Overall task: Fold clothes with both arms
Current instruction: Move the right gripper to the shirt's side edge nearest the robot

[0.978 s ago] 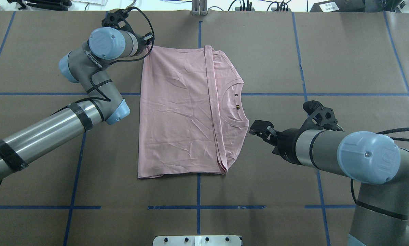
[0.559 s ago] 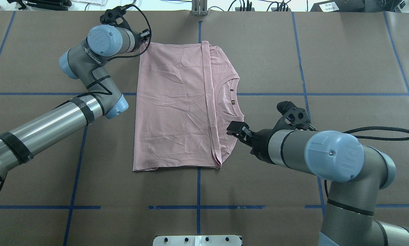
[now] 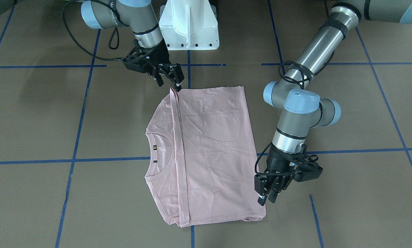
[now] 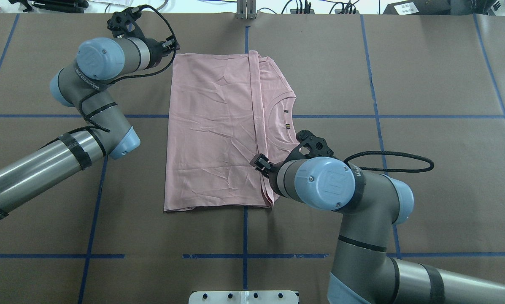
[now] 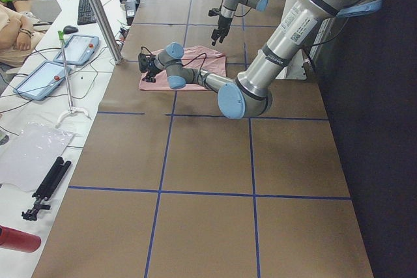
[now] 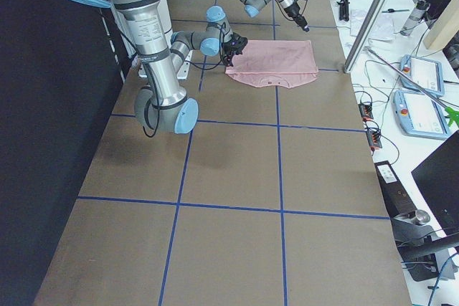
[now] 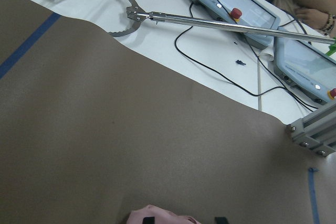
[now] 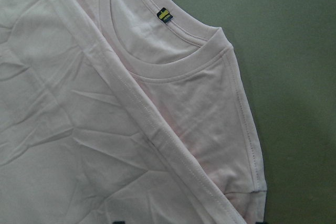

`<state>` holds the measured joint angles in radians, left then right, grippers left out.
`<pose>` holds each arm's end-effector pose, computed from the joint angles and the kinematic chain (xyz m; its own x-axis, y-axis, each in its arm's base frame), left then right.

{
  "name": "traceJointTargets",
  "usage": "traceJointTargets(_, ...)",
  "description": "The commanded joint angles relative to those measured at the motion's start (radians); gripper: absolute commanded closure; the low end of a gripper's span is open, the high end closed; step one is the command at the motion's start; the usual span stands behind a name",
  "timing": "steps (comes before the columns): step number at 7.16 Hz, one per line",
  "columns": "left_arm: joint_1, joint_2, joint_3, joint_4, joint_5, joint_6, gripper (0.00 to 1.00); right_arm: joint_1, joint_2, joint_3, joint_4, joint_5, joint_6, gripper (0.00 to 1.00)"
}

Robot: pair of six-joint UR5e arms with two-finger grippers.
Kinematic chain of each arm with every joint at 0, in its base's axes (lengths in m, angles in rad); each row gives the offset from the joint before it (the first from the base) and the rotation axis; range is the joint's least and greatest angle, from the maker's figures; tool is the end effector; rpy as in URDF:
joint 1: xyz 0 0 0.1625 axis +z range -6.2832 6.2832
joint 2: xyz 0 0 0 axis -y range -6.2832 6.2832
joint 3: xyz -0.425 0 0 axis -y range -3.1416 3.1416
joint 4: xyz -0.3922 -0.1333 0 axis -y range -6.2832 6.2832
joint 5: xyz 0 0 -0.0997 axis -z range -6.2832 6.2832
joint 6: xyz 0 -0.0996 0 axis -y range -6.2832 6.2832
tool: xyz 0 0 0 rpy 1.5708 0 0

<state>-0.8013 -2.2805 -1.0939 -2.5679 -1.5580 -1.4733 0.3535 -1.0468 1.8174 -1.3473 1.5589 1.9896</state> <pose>0.4500 -0.6580 0.3337 0.3022 -0.1721 -0.9376 0.7005 0.7072 0.0960 -0.5463 -0.3449 0.2280 0.3228 0.5525 0.7685 -0.5328 0.7771 -0.3350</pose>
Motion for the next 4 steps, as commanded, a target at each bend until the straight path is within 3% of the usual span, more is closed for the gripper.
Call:
traceJointTargets(1, 0.005, 0.012, -0.021, 0.0, -0.001, -0.002, 0.51, -0.01, 0.075, -0.137, -0.013, 0.001, 0.015, 0.24)
traceJointTargets(3, 0.01, 0.012, -0.021, 0.0, 0.001, -0.005, 0.5, -0.011, 0.07, -0.141, -0.015, 0.003, 0.015, 0.23)
traceJointTargets(4, 0.01, 0.012, -0.021, 0.0, 0.001, -0.005, 0.5, -0.011, 0.07, -0.132, -0.039, 0.004, 0.015, 0.17)
